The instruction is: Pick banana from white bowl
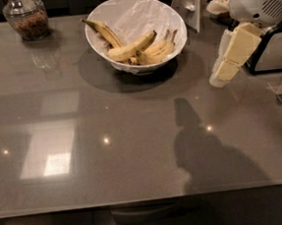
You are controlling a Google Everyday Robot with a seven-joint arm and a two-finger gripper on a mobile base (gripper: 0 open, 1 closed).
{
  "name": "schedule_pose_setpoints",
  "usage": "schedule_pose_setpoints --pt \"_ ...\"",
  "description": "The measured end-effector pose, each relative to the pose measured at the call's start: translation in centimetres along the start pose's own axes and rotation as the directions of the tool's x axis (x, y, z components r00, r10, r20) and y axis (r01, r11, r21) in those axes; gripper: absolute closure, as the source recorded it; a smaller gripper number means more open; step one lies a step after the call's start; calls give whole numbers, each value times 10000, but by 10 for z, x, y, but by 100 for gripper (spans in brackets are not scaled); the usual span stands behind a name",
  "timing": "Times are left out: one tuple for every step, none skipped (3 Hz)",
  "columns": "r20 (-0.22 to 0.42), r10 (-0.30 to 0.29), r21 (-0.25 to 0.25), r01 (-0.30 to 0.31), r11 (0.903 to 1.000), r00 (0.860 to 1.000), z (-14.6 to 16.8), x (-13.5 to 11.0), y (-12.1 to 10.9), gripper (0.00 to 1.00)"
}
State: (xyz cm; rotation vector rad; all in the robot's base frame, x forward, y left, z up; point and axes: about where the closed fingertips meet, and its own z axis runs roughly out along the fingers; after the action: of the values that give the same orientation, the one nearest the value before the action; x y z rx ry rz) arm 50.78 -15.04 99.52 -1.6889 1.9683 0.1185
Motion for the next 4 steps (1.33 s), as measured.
schedule_pose_setpoints --pt "426 -190 -227 200 9995 9989 26 -33 -28 0" --pt "756 -192 -156 205 9997 9970 54 -65 -60 0" --pt "1029 -102 -181 121 9998 9946 81 -101 -87 0" --pt "1343 6 -470 57 9989 9909 112 -142 -106 0"
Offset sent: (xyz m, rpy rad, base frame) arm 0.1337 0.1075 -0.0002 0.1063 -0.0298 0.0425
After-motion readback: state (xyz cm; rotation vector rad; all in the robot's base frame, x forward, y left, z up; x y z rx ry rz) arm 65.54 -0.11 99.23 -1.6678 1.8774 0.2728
